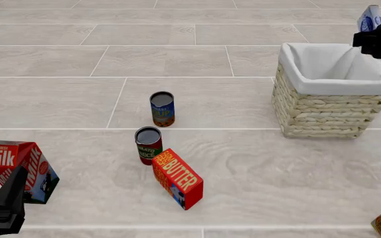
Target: Pick the cream cheese and place it in the basket.
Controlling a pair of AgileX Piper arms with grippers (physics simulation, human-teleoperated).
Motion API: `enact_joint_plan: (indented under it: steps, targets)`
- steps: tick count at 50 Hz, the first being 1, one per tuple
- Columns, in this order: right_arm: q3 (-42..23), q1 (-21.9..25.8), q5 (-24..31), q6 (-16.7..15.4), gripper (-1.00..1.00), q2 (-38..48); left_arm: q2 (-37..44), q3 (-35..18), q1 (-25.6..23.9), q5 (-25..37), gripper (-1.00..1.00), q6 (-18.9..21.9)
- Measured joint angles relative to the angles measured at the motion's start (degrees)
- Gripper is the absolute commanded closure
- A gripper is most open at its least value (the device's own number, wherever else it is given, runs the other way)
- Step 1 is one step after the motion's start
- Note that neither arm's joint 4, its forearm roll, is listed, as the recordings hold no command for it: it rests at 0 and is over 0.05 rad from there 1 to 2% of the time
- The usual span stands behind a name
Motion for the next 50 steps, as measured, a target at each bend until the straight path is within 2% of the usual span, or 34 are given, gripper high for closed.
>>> enact_joint_plan:
  steps: [19,50]
  targets:
    - [-11.5,0.8,2.5,-0.1,1.0,10.9,0.0,0.0,0.0,0.0,-1.0,0.0]
    - [-19.9,-1.3,2.9,0.4,1.0,25.0,0.0,0.0,0.0,0.0,-1.0,0.0]
